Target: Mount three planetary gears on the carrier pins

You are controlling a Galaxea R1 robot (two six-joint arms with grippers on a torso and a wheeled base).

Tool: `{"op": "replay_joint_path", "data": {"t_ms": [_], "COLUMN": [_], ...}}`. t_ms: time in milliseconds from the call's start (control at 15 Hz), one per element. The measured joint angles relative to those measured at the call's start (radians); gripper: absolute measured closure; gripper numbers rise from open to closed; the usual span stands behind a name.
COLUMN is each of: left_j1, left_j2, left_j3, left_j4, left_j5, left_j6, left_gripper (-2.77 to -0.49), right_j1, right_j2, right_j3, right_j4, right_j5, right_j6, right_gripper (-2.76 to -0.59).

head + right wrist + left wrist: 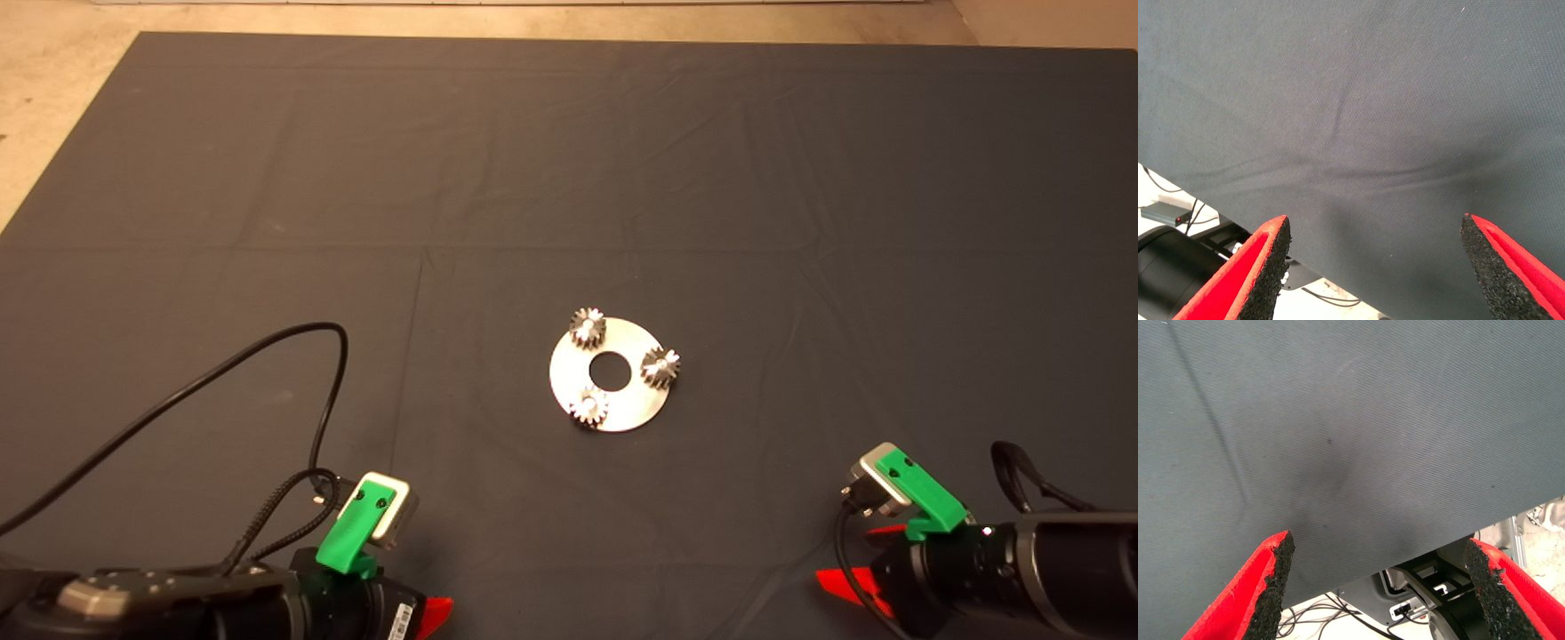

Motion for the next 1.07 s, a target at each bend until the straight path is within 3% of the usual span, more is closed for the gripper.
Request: {"op": "replay_joint_path", "data": {"t_ms": [1067], "left_j1": [0.000], "left_j2": [-0.003], "left_j3": [0.000], "left_j4": [0.004], "left_j5": [0.000], "left_j6": [-0.001], "left_gripper": [-1.78], "right_j1": [0.000], "right_j2": [0.002], "right_j3": [0.000], "right_j4": [-0.004], "right_j5": [0.004], "right_j6": [0.000], "right_gripper": [-1.89]}}
